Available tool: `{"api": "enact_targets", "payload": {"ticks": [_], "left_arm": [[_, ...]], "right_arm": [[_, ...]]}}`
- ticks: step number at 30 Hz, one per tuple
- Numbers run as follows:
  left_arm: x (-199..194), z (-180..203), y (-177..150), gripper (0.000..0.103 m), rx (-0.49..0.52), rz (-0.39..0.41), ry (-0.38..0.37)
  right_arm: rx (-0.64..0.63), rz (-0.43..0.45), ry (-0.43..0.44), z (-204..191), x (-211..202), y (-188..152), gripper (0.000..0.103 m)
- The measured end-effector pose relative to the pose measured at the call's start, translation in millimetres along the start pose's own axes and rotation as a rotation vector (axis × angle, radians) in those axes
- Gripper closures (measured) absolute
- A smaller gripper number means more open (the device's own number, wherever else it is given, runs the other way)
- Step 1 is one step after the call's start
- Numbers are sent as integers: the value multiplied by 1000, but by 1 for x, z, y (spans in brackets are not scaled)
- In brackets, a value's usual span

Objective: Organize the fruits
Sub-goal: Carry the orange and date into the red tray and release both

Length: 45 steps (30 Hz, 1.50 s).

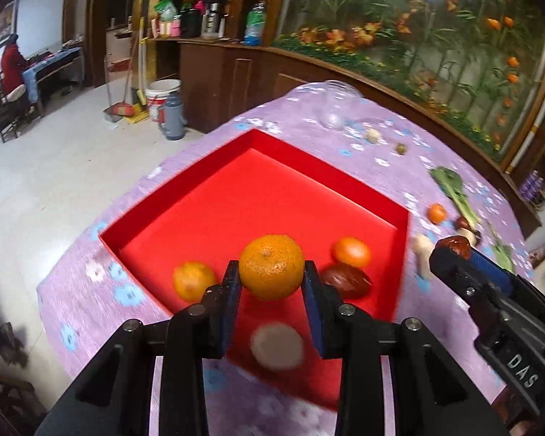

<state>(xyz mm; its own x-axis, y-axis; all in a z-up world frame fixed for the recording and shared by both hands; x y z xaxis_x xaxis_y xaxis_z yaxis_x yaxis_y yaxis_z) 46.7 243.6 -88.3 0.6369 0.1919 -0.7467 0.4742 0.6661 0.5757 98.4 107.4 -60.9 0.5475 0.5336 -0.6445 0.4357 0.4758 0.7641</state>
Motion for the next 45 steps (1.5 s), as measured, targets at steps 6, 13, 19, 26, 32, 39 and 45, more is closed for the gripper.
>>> {"api": "enact_targets", "payload": {"ticks": [6,13,19,26,32,39,45], "left_arm": [[16,-1,1,71,-3,-33,13],[20,6,-11,71,54,-63,-3],[31,1,-14,71,48,-82,21],[32,-10,-14,61,4,-96,44],[11,-16,-5,33,-47,-36,25],[-6,2,-9,26,-70,-13,-32],[-13,47,-30,26,26,-33,-99]], "right_arm": [[32,-35,8,-3,46,14,53],[69,-77,1,6,79,22,53],[69,-102,8,4,96,21,53],[52,-177,33,0,112,12,50],[70,-140,18,8,88,10,44],[124,-43,-43,39,18,-9,32],[144,-50,-176,91,-33,-53,24]]}}
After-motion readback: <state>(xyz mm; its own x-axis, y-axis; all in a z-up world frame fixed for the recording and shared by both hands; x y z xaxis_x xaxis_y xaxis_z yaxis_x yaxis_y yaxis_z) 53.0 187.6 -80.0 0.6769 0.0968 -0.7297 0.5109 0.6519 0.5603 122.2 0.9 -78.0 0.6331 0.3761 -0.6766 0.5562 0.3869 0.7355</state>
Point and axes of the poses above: each gripper's, at about its wrist camera, not at the fingertips, and x roughly the way its jaws point, z to its right, y to its top, the point moved 10 cm from there along x, roughly the way its jaws point, and after that the axes turned 14 degrees about -x, right-handed, at the moved point
